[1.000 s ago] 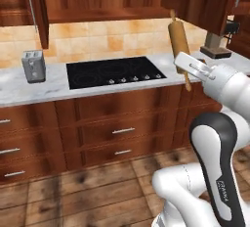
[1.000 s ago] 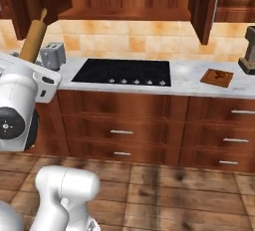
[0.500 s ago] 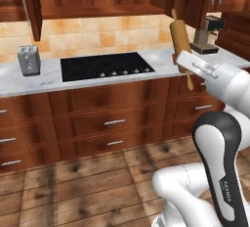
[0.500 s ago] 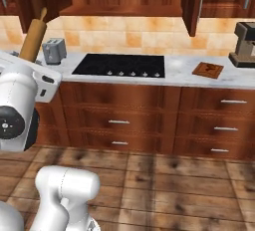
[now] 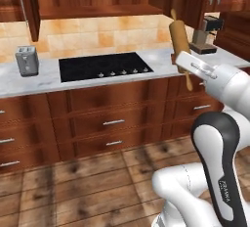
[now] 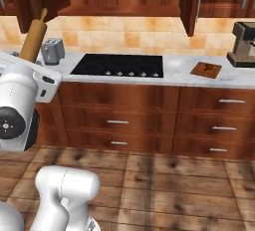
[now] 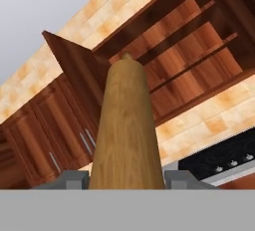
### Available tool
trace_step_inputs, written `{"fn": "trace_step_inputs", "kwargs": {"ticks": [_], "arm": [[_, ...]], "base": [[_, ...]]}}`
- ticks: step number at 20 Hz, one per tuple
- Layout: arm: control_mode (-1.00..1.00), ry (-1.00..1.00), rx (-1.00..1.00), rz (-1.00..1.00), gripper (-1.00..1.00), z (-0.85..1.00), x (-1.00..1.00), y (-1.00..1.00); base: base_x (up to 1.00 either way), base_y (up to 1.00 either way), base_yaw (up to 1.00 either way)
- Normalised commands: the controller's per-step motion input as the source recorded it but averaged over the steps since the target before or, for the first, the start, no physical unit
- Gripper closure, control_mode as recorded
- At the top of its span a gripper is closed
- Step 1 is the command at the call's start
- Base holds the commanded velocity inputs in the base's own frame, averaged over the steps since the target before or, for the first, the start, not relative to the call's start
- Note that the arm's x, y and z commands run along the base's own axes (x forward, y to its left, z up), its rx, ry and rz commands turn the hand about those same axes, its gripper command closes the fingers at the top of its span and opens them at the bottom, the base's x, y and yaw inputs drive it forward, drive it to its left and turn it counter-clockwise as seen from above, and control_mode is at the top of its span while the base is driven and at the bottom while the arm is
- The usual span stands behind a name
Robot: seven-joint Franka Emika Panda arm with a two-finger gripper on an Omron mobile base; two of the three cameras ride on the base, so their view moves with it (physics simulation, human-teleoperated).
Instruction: Open the cabinet, retrieve the rolling pin, and place it next to the meat on the cutting board to prepare for tenderizing.
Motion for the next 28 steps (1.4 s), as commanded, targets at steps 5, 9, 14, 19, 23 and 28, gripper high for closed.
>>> {"fn": "trace_step_inputs", "kwargs": {"ticks": [5,9,14,19,23,28], "arm": [[1.0,0.0,0.0,0.0,1.0,0.0,0.0,0.0],[1.0,0.0,0.0,0.0,1.0,0.0,0.0,0.0],[1.0,0.0,0.0,0.0,1.0,0.0,0.0,0.0],[1.0,0.0,0.0,0.0,1.0,0.0,0.0,0.0],[1.0,0.0,0.0,0.0,1.0,0.0,0.0,0.0],[1.0,0.0,0.0,0.0,1.0,0.0,0.0,0.0]], "base": [[-0.48,-1.0,-0.17],[-0.14,-0.94,-0.32],[-0.02,-0.86,-0.39],[-0.01,-0.85,-0.4],[-0.03,-0.86,-0.39],[-0.03,-0.86,-0.39]]}}
